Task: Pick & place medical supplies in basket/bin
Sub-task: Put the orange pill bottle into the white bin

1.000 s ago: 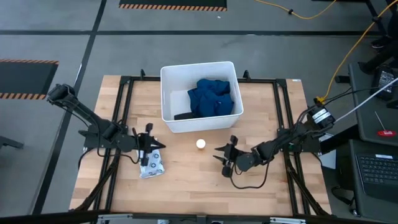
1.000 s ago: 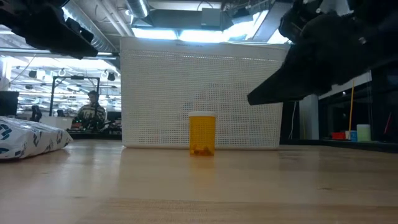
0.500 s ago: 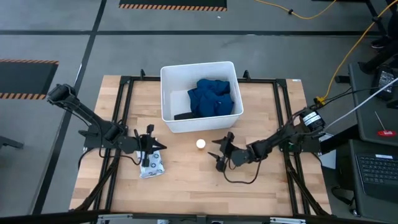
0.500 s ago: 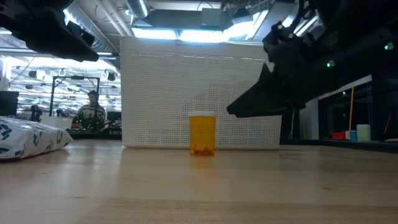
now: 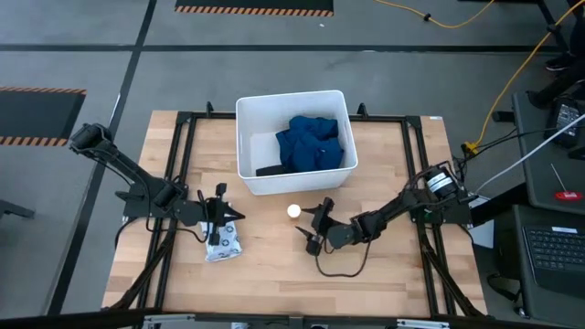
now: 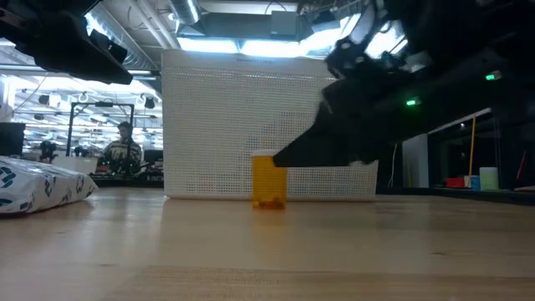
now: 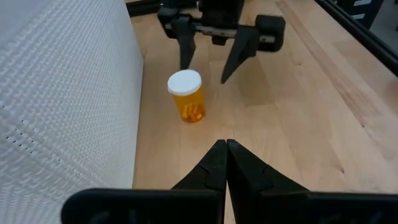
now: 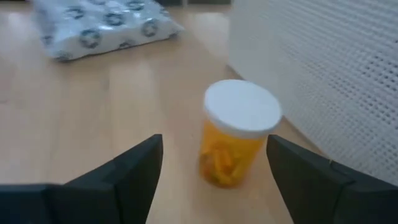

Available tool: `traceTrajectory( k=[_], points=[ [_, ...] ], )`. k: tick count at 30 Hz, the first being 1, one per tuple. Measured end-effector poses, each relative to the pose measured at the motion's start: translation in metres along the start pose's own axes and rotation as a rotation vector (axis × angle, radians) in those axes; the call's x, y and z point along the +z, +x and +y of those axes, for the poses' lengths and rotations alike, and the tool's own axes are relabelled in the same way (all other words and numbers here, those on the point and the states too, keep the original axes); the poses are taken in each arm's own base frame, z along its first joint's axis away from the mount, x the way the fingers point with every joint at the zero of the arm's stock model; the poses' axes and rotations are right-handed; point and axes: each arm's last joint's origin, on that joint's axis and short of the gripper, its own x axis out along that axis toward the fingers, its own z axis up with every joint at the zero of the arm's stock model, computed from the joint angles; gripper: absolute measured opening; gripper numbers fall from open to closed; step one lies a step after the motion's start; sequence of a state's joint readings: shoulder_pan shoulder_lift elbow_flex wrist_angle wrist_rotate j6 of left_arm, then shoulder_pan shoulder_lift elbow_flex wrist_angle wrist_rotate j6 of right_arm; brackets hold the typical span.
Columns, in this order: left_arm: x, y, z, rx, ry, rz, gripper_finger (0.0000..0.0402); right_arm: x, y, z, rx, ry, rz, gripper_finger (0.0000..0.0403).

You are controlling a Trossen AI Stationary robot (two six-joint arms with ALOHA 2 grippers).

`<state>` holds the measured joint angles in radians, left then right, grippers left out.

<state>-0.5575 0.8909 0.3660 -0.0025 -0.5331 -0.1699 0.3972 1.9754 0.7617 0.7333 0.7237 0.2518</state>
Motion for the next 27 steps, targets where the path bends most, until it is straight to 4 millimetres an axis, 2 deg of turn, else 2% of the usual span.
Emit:
traceTrajectory(
  k=[7, 16, 27],
  points=[
    [0.0, 0.0, 0.0, -0.001, 0.0, 0.001, 0.0003, 0.004, 0.019, -0.003, -0.055, 0.015, 0.003, 0.0276],
    [0.0, 0.0, 0.0, -0.003, 0.0, 0.001, 0.0003, 0.009, 0.022, -0.002, -0.027, 0.028, 0.001, 0.0276],
    [0.0, 0.0, 0.0, -0.002, 0.019, 0.001, 0.0003, 0.01, 0.029, -0.01, -0.006, 0.071, 0.015, 0.0275]
  ],
)
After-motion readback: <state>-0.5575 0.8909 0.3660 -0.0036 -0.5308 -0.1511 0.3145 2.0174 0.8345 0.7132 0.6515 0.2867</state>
